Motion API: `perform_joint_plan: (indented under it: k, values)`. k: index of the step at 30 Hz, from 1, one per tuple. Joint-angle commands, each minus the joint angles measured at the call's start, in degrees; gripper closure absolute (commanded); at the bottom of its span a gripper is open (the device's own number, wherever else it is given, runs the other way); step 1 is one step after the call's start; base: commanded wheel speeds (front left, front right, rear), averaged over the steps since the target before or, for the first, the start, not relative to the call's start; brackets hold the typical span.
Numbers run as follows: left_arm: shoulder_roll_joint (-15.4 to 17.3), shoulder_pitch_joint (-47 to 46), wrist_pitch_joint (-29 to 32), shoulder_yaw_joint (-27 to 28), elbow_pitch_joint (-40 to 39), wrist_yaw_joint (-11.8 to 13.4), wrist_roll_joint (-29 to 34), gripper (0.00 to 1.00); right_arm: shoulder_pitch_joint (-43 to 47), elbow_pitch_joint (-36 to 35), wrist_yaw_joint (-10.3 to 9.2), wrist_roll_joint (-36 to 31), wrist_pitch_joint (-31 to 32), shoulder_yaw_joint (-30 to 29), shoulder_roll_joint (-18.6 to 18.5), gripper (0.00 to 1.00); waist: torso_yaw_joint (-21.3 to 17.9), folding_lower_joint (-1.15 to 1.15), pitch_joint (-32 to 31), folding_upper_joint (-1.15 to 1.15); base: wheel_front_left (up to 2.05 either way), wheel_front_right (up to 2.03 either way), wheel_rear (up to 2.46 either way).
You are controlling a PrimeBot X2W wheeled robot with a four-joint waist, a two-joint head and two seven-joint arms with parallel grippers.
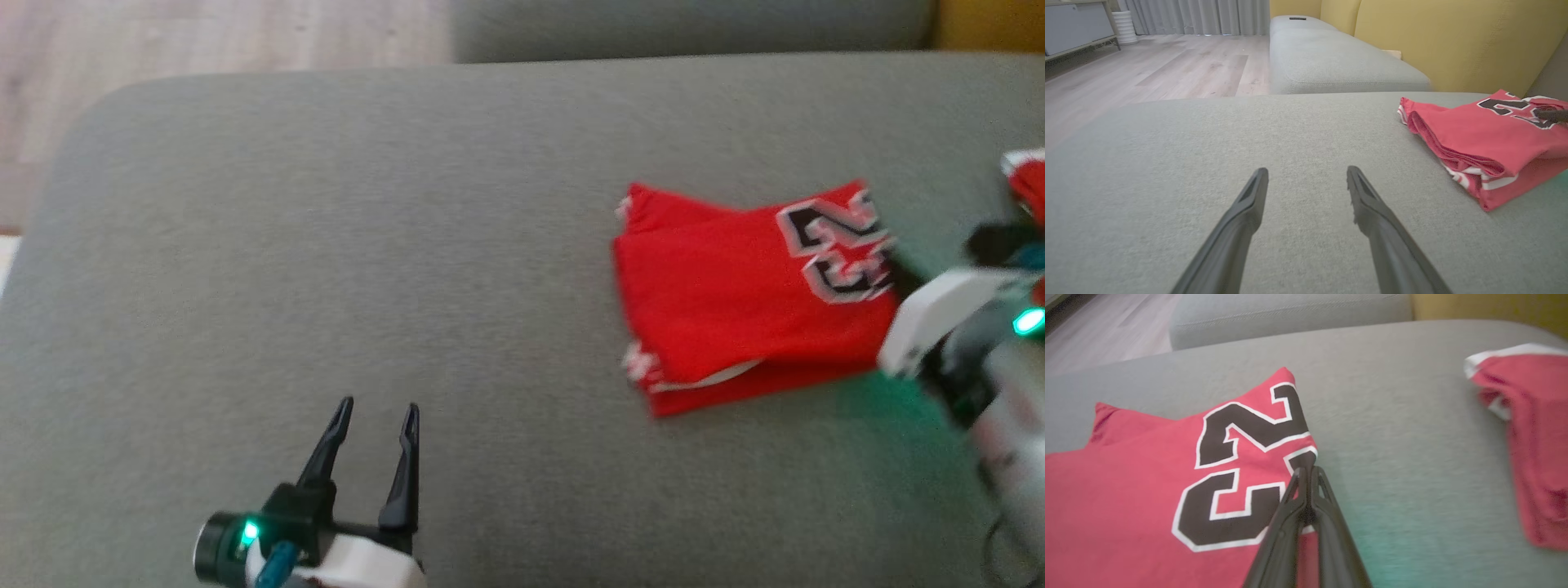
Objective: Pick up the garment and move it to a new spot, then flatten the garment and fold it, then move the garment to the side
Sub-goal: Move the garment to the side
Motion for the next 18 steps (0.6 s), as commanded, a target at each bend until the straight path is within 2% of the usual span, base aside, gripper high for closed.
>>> perform_joint_plan:
  k: [1,9,18]
  values:
    - [-0.43,-3.37,-0.7,1.42,-2.11,0.32,-0.1,0.0,-3.1,-1.02,0.2,-0.68,-1.01,0.32,-2.1,1.0,-2.89,0.0,2.0,0.0,0.0,0.0,0.0]
    - [-0.44,-8.96,-0.7,1.57,-1.95,-1.02,1.33,0.0,-12.35,-0.47,0.2,-4.47,-2.03,-0.73,-9.95,1.0,-8.06,0.0,7.87,0.0,0.0,0.0,0.0]
    - [-0.44,-12.39,-0.7,0.75,-1.94,-1.22,1.53,0.0,-18.36,0.11,0.2,-8.34,-2.28,-4.03,-16.11,1.0,-8.97,0.0,11.45,0.0,0.0,0.0,0.0]
